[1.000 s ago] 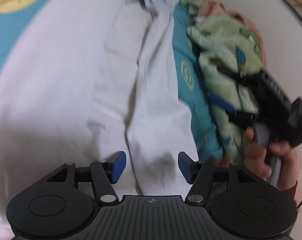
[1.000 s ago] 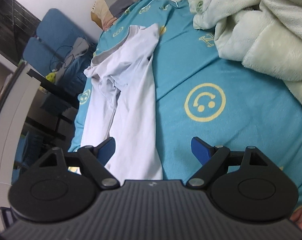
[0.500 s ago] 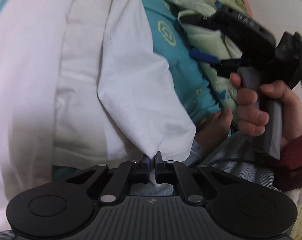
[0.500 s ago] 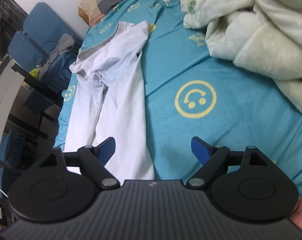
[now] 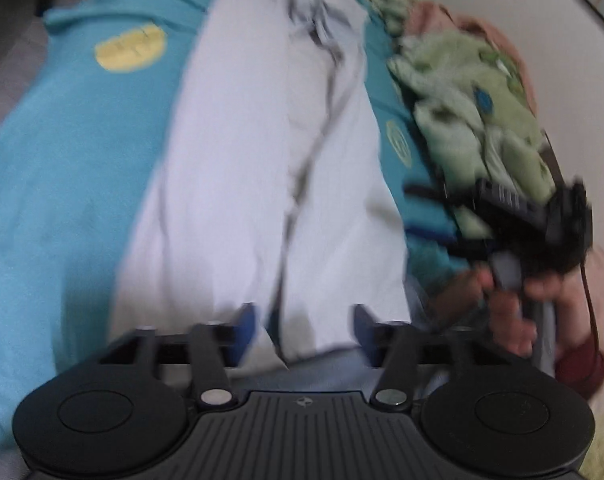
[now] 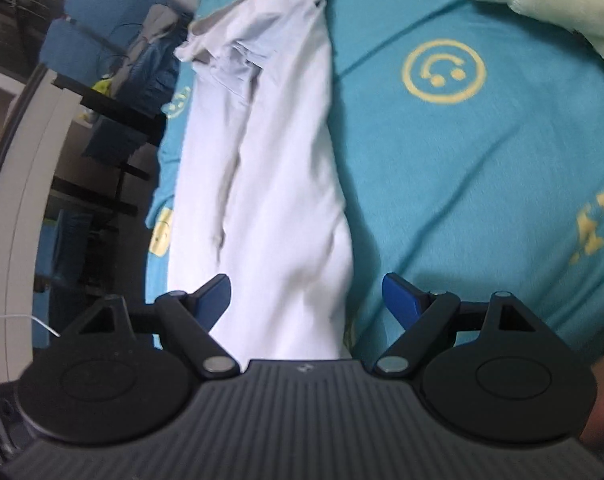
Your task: Fold clothes
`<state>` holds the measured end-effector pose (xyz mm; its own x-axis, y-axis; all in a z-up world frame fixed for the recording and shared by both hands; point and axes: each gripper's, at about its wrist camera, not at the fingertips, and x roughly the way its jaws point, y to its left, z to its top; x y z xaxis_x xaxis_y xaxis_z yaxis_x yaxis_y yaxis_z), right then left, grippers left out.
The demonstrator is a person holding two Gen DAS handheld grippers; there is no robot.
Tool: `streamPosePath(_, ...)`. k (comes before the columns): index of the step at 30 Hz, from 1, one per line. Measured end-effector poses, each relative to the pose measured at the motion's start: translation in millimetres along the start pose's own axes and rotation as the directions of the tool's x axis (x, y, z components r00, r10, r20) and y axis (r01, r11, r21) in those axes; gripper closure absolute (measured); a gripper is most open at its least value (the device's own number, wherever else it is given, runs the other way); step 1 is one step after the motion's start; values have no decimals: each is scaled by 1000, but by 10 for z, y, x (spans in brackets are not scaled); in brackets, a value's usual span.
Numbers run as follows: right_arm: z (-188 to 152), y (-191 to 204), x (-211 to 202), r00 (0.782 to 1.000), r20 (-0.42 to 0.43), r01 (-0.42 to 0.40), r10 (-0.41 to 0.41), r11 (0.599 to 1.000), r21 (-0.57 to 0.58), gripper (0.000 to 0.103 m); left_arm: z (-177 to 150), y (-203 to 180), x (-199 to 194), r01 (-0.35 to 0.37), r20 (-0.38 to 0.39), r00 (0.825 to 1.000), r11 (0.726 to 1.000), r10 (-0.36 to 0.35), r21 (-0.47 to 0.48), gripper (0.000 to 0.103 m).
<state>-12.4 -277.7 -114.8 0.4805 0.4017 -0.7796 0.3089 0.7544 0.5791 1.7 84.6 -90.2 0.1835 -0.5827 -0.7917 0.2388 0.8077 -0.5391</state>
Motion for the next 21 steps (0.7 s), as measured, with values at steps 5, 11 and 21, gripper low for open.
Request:
streamPosePath(5, -133, 32, 89, 998, -54, 42, -42, 999, -9, 19, 327, 243, -110, -142, 150, 977, 987, 152, -72, 20)
streamPosePath(11, -412, 246, 375, 974, -224, -13, -13, 993, -117, 19, 427, 416, 177, -228, 66, 969, 967, 236, -109, 23)
streamPosePath(21, -658, 553, 446, 956, -275, 3, -100, 943, -333, 88, 255, 334, 378, -195, -100, 976, 981, 192, -24, 68)
